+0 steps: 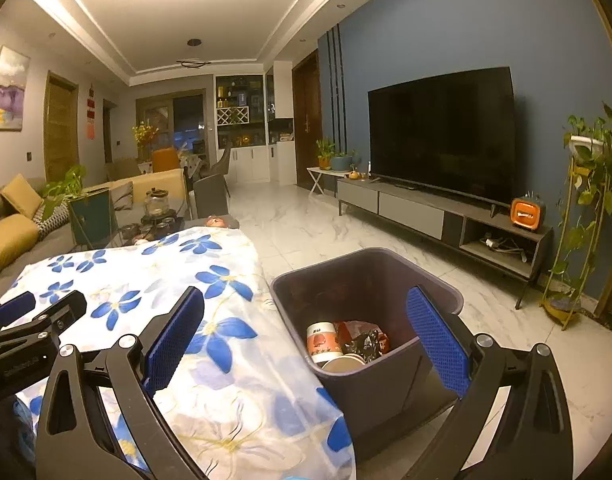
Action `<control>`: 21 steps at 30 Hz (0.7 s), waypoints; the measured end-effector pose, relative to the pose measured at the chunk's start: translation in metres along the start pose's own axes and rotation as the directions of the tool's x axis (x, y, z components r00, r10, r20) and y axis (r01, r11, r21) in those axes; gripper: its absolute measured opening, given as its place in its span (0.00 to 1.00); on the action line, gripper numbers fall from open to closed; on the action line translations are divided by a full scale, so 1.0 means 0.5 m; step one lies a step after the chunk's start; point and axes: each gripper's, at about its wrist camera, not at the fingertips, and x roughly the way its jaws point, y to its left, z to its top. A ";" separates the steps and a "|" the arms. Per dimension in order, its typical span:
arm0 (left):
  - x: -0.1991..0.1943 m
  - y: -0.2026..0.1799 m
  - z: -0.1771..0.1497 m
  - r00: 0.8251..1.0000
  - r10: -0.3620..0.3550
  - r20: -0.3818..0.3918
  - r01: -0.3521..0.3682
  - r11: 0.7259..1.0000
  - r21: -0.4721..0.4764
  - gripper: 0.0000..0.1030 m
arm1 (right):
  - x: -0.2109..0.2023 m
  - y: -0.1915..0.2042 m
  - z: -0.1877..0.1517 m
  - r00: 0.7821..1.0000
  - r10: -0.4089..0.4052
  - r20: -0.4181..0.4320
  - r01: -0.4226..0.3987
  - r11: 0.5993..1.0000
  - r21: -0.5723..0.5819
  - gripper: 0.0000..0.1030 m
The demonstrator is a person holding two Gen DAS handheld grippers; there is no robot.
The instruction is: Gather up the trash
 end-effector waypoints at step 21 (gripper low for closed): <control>-0.141 0.018 -0.008 0.998 0.019 0.061 -0.019 1.000 0.004 0.94 | -0.115 0.059 -0.010 1.000 0.002 -0.006 -0.002 0.998 -0.058 0.94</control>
